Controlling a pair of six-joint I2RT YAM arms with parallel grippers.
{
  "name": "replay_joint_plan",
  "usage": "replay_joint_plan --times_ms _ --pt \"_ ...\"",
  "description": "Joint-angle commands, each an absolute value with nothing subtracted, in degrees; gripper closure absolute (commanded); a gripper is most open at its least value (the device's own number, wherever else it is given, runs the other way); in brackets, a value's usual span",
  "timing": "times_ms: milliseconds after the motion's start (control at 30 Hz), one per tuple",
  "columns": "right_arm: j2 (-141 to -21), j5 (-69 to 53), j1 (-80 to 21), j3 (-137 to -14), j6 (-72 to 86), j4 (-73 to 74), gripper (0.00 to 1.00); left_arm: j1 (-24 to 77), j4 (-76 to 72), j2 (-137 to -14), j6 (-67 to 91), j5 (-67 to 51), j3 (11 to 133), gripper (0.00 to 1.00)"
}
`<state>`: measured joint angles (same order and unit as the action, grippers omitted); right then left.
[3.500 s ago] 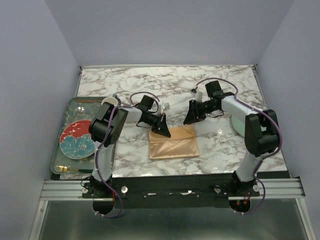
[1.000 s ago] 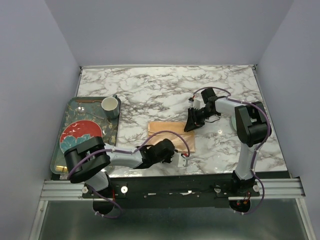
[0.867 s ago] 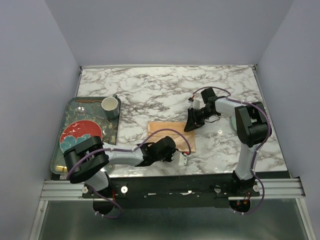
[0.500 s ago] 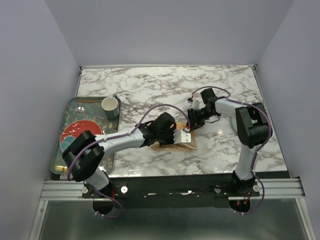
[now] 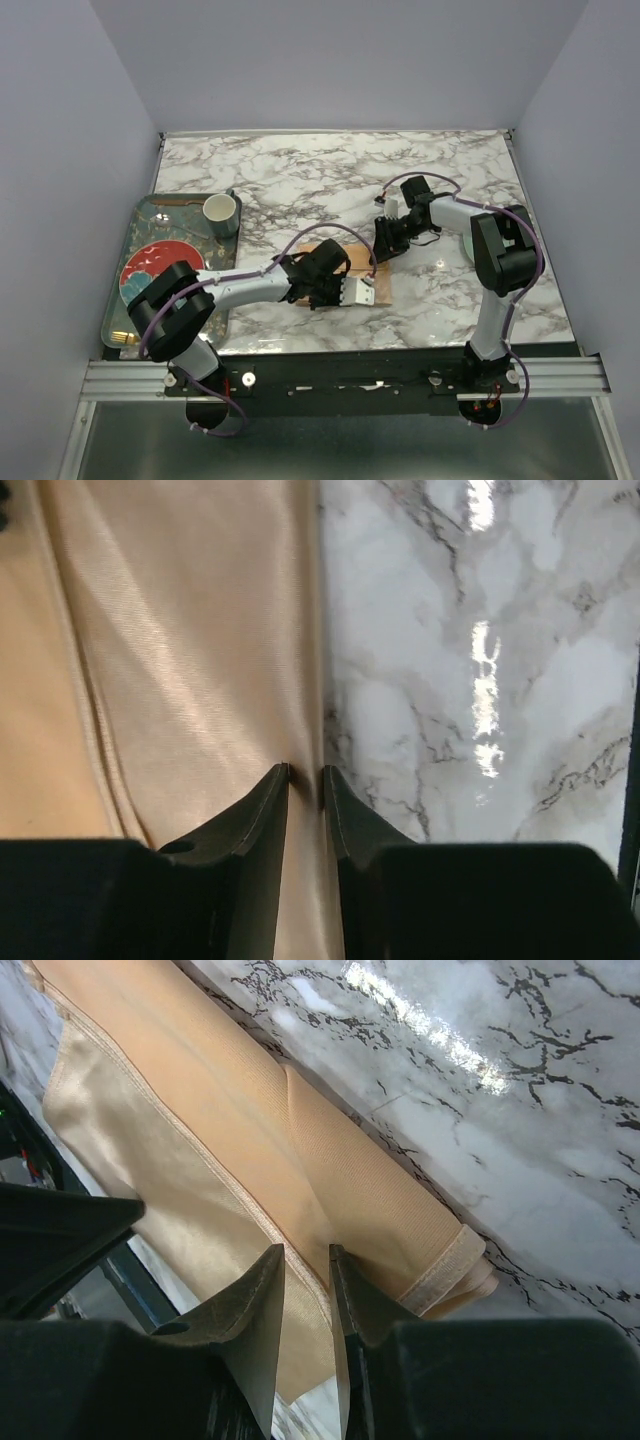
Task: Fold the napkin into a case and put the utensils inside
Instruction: Pick up the 2/3-rectangle-folded napkin from the center of the board, then fold the 2/3-rectangle-folded napkin at the center of the board.
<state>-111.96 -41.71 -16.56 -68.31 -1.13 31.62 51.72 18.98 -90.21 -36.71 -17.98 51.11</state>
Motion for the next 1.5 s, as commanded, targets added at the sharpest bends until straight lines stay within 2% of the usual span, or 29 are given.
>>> replay_joint_plan --times_ms 0,267,367,467,500,800,1200,1467 --pt "-114.3 -36.3 -16.9 -69.2 -3.3 32.9 0.68 57.1 14.4 -88.1 -38.5 -8.7 46.7 0.7" --pt "-114.6 -36.4 -16.9 -69.3 -3.9 33.4 0.68 60.1 8.7 -93.1 -40.3 1.8 44.2 0.66" --pt "-114.7 -36.3 -16.9 -69.4 -4.0 33.6 0.68 60.2 8.6 -94.2 -41.9 2.0 44.1 0.67" --pt "-114.7 -36.3 -16.9 -69.7 -4.1 33.7 0.68 60.2 9.0 -94.6 -42.7 1.1 44.4 0.89" --pt "-114.7 -36.4 -16.9 -69.7 -4.1 33.7 0.68 60.2 9.3 -94.3 -42.8 0.0 44.6 1.0" --pt "-112.9 -37.6 -16.9 -68.9 -5.9 34.0 0.68 54.2 24.1 -92.4 -37.1 -18.6 54.8 1.0" --pt "-112.8 -38.5 -17.0 -68.9 -7.7 34.1 0.68 40.4 43.1 -106.8 -35.3 -43.1 76.0 1.0" --pt "-113.6 -38.6 -17.1 -70.2 -8.2 34.2 0.69 34.1 50.6 -115.7 -32.1 -53.2 87.2 1.0"
